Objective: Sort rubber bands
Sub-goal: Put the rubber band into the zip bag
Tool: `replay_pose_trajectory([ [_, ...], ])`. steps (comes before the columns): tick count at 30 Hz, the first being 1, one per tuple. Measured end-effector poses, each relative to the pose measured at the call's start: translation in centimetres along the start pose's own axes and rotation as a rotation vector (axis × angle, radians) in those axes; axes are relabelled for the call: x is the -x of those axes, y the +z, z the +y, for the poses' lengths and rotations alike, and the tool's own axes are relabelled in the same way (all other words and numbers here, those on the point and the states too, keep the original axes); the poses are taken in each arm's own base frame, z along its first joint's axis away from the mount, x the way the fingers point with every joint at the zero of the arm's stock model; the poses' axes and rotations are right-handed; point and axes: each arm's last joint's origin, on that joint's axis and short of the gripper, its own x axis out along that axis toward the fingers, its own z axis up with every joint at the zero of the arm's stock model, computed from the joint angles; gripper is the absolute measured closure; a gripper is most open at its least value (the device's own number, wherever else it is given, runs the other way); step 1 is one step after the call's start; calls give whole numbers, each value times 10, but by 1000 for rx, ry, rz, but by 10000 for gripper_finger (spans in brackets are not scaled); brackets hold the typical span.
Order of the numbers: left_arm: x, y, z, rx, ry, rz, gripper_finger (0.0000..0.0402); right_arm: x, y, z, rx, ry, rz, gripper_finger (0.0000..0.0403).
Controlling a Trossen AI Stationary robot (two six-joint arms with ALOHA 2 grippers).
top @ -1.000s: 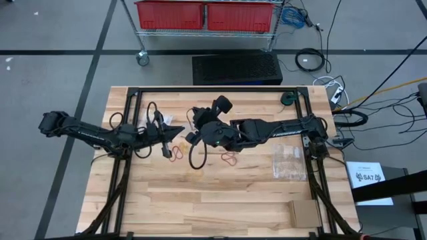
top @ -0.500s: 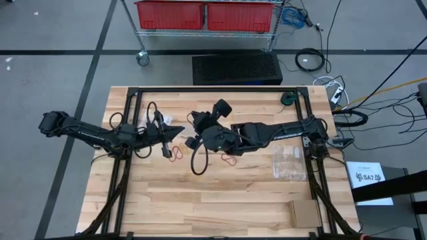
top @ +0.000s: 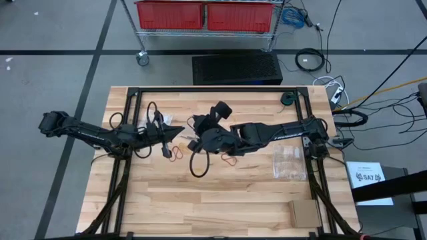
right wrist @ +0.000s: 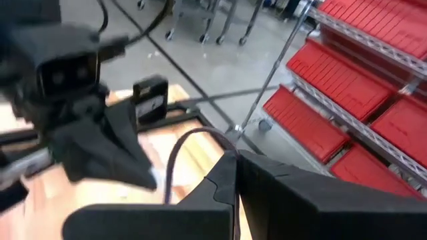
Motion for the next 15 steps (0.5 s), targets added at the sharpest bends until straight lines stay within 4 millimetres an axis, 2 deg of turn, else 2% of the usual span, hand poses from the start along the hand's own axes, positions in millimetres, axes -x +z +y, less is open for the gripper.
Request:
replay_pose_trajectory([
  [7, 0, 0, 0, 0, 0, 0, 401, 0, -15, -4, 19, -17, 110, 403],
  [15, 0, 0, 0, 0, 0, 0, 401, 2, -28, -6, 65, 67, 246, 403],
])
